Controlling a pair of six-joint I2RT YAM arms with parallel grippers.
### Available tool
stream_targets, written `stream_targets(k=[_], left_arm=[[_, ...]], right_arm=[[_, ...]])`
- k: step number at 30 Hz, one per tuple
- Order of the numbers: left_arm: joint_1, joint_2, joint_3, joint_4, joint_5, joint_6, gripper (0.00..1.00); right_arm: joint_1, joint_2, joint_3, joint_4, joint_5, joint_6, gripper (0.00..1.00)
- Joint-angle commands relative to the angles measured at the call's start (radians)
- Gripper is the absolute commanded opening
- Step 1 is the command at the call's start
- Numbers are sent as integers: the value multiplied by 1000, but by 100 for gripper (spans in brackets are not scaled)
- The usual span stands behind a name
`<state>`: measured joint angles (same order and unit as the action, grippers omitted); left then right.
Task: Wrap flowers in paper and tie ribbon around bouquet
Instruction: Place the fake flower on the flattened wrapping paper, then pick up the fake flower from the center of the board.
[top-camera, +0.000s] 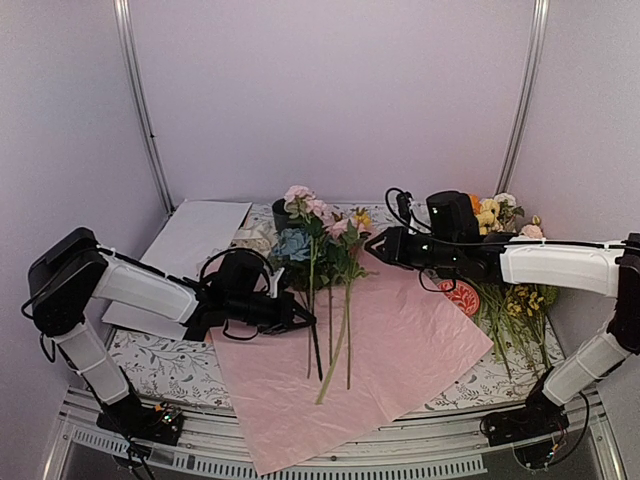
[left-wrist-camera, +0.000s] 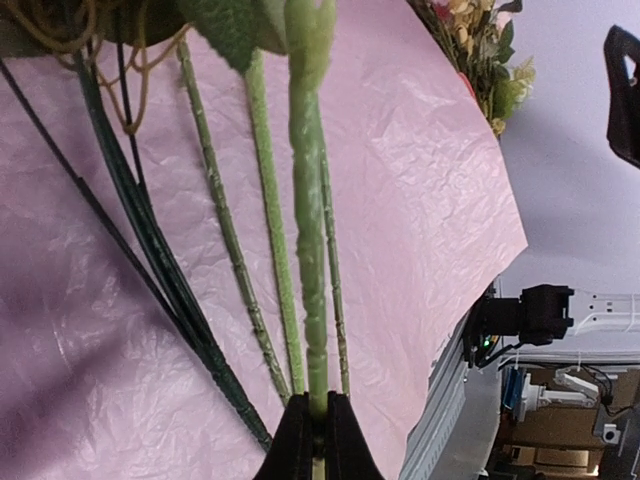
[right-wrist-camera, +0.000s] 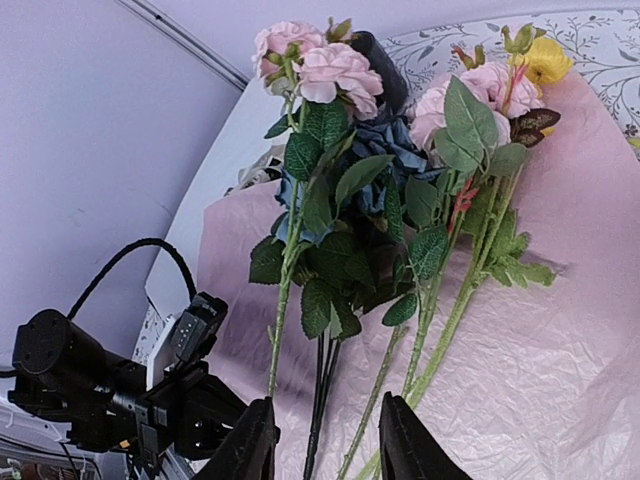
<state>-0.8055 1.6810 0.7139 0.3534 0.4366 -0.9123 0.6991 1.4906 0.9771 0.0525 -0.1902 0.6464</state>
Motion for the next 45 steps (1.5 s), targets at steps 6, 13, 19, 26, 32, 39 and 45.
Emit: stream_targets(k=[6,13,19,26,32,39,45], left_arm=[[-21,16,36,-51,-87,16,38],[-35,-37,53,-169,-177,35,51],[-59,-126,108,-299,-297,102,61],[-50,-198,118,-332,-399,197,87],[-2,-246,141,-356,-439,277,97],[104,-284,110,-396,-412,302,99],[153,-339,37,-399,-413,290,99]], right_arm=[[14,86,110,-169,-67,-99,37],[71,156,224,-334,35,-157,39],[74,184,294,-442,119,-151,40],[11,131,332,-545,255,-208,41],[-224,16,248,-600,328,-256,43],[-540,-66,110,-582,316,-322,41],[-654,0,95,-576,263,-363,41]])
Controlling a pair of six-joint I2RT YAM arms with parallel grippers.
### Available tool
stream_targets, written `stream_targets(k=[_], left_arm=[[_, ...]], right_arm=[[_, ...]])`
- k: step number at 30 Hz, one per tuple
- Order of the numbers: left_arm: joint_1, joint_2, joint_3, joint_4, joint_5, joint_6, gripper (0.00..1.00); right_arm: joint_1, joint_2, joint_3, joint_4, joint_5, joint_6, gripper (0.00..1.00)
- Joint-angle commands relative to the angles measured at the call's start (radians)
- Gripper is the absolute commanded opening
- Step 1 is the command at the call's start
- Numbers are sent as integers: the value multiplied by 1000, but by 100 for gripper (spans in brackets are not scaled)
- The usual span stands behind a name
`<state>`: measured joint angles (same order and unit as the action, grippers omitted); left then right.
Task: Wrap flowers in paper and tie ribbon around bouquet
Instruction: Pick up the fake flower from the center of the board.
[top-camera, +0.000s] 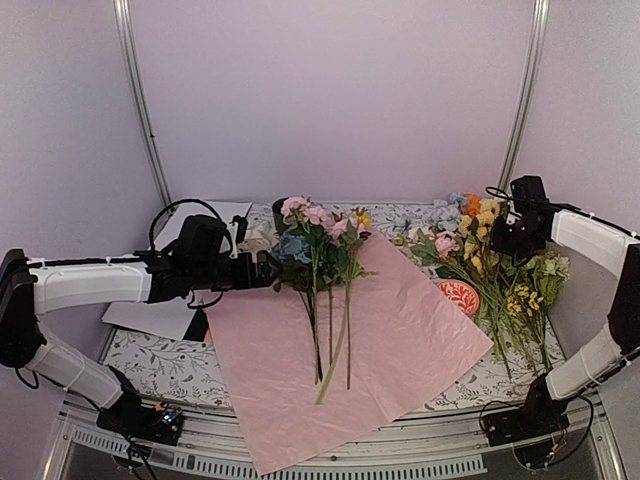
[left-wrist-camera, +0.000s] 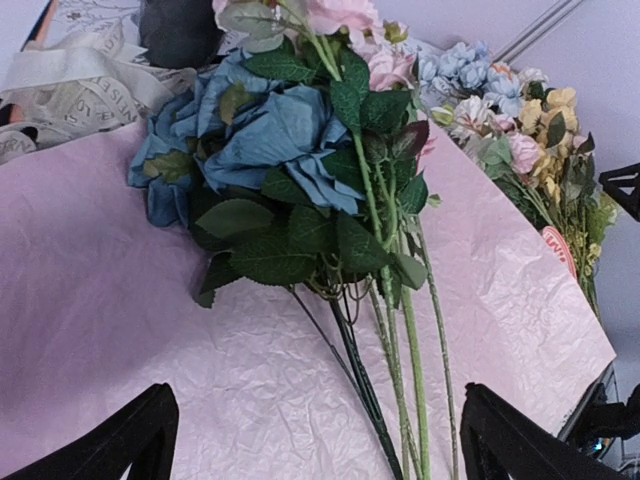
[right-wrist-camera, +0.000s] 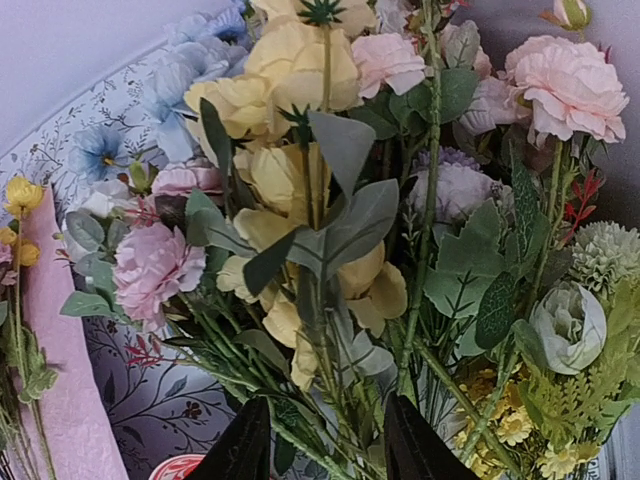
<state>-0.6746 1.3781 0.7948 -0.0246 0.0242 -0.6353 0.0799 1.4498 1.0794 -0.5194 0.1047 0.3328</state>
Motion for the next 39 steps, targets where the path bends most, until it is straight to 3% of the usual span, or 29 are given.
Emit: stream_targets(k=[1,9,12,17,18,21,27,34,39], left_arm=[[25,-40,-53,-23,-2,14,99],[33,-51,-75,-27,-4,8,99],[33,-43,-72,-20,2,12,99],[34,-19,-67,-12,12,17,99],[35,-16,-64,-12,16,18,99],[36,-11,-63,-8,21,17,99],[35,0,-50,-8,25,20,99],[35,2,-43,-19,25,28,99],[36,7,-42,-20,26,32,99]], right_arm=[[-51,55,-5,-4,-28,-54,40],[-106,129,43,-33,-19,-88,38],[-107,102,42,-38,-12,-88,31],[-99,62,8,28,-350,-198,27],[-92,61,4,33,-360,-217,29],[-61,91,34,15,-299,-243,27],[115,205,121,-27,-184,-338,26],[167,373,260,-73,-105,-387,38],[219,470,336,-138,-87,-446,39]])
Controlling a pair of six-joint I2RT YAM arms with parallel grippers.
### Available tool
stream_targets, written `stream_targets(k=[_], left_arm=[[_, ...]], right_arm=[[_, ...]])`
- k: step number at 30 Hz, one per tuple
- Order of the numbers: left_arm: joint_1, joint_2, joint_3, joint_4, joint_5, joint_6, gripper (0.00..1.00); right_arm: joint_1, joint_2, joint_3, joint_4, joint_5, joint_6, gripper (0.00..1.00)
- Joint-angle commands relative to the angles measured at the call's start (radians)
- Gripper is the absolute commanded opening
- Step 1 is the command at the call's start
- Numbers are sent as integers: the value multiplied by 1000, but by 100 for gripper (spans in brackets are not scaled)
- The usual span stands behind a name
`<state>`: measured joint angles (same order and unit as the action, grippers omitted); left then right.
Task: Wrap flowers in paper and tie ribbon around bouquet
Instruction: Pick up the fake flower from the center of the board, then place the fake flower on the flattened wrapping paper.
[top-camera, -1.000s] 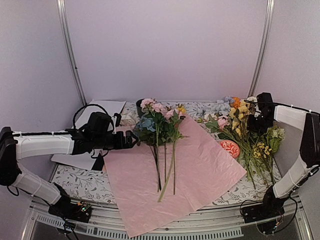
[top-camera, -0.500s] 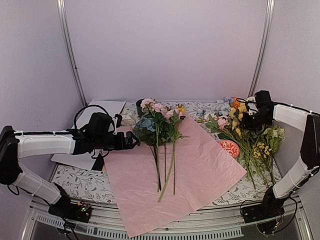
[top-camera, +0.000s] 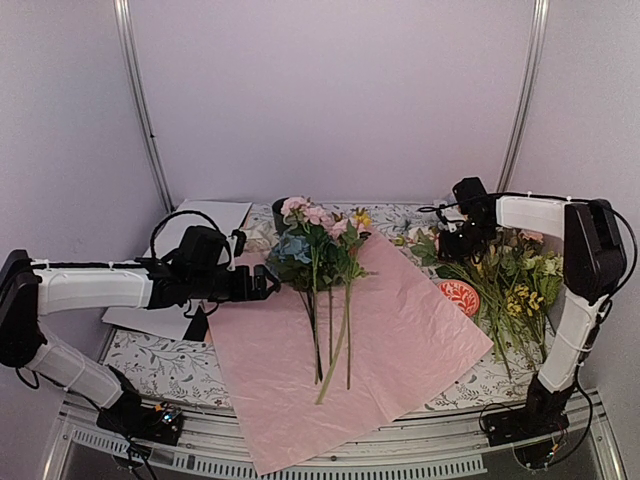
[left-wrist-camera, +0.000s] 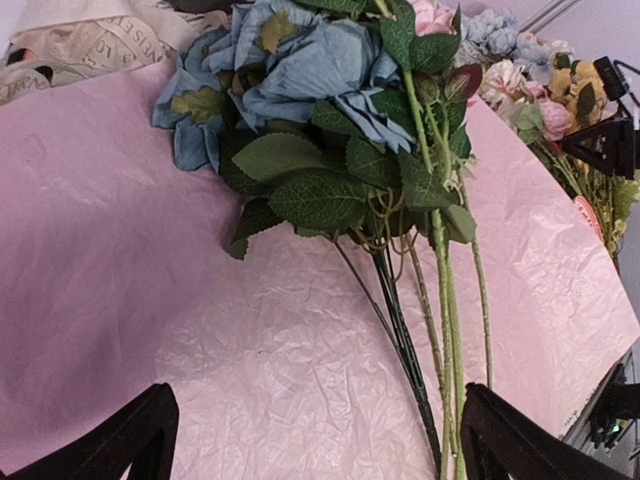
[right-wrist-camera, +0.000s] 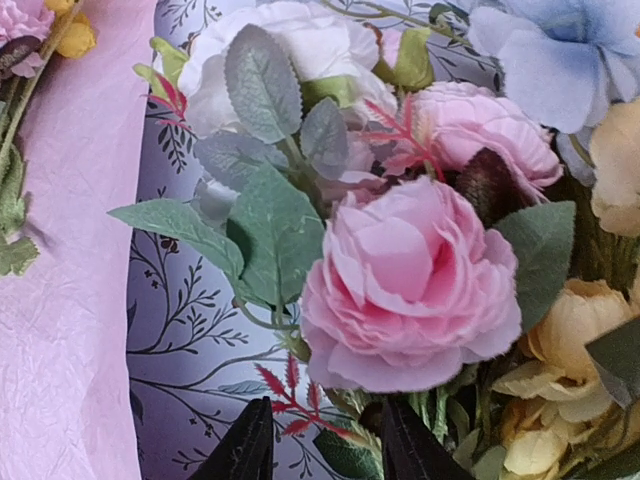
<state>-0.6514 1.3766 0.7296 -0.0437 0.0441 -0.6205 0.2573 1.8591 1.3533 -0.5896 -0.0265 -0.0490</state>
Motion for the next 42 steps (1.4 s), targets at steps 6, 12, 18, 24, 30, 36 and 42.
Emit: stream_targets(k=[6,12,18,24,30,36,42], left_arm=[[13,11,28,-2,11,21,99],[13,9,28,-2,9,25,99],[15,11,31,-4,11,26,99],[15,0,27,-7,2,26,99],[15,-6,27,-5,3,26,99],[15,-14,27,-10,-4,31,99],[16,-22,22,-7,-5,33,99]], right_arm=[[47,126,106,-97,185,-61,36],[59,122,116,-102,272,-85,19],[59,35,101,-65,327,-108,0],[59,-156,70,21,457,-108,0],[51,-346,32,108,669,-84,0],[-16,-613,-27,291,650,-28,0],[-63,-933,-243,745,492,-39,0]])
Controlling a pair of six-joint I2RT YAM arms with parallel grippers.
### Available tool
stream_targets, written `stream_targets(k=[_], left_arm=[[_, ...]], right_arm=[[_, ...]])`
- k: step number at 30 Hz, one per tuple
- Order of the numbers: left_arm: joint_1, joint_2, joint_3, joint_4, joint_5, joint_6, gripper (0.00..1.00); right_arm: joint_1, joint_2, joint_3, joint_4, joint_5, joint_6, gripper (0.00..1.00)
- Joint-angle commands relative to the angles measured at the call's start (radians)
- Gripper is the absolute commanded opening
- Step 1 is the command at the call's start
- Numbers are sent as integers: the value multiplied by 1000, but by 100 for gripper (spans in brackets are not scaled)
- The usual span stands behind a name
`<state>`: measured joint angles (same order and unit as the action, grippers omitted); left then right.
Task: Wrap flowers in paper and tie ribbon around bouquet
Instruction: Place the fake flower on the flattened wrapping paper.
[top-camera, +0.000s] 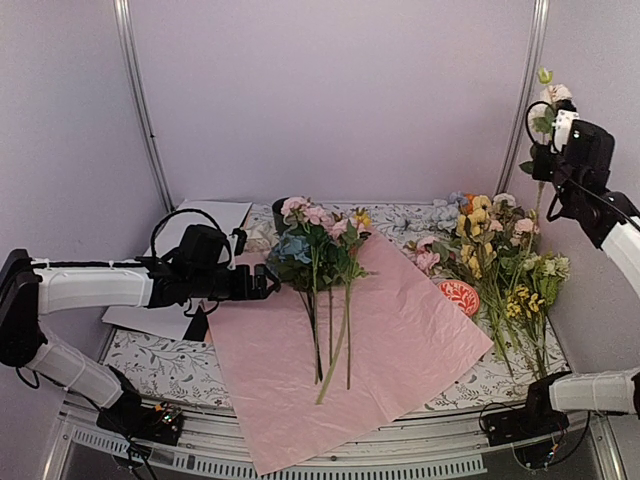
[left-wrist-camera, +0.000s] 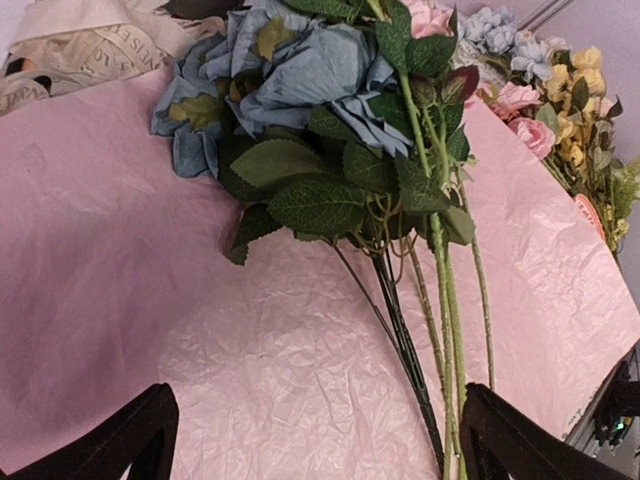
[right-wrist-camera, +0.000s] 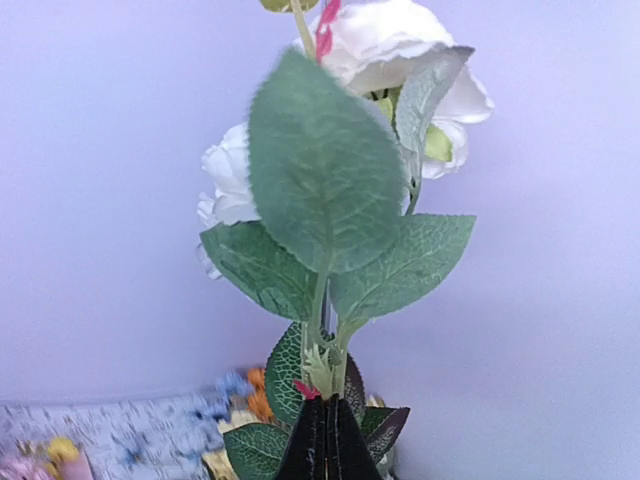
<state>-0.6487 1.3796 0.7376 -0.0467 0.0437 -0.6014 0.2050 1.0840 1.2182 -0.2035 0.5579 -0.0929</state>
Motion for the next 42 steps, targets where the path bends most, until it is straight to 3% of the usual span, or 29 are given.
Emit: stream_targets(k=[1,4,7,11,14,17,20,24,29,31,40,42], left_arm=[[14,-27,13,-5,-5,14,99],[14,-33,7,-5,-13,15,99],[15,-33,3,-2,-19,17,99],[15,-26,2,7,-13,13,99],[15,-20,0,14,-9,12,99],[17,-19,-6,15,-4,10,99],[17,-28,-20,17,1,6,99],[20,-39,-40,27,4,6,99],[27,-45,-47,22,6,17,99],[27,-43,-49,23,3,24,99],[35,-26,-52,24,11,28,99],[36,-27,-53,17,11,29,99]], right_arm=[[-10,-190,-125,396,-121,2,0],[-10,-219,-92,362,-225,39,0],[-11,-171,-17,231,-440,215,0],[30,-94,-88,274,-710,617,0],[199,-19,-220,443,-689,850,0],[362,106,-269,572,-635,946,0],[439,269,-252,644,-644,1022,0],[474,484,-153,661,-748,1013,0],[473,672,22,506,-893,848,0],[472,718,78,429,-874,795,0],[460,848,130,432,-842,791,0],[449,869,165,398,-848,755,13]])
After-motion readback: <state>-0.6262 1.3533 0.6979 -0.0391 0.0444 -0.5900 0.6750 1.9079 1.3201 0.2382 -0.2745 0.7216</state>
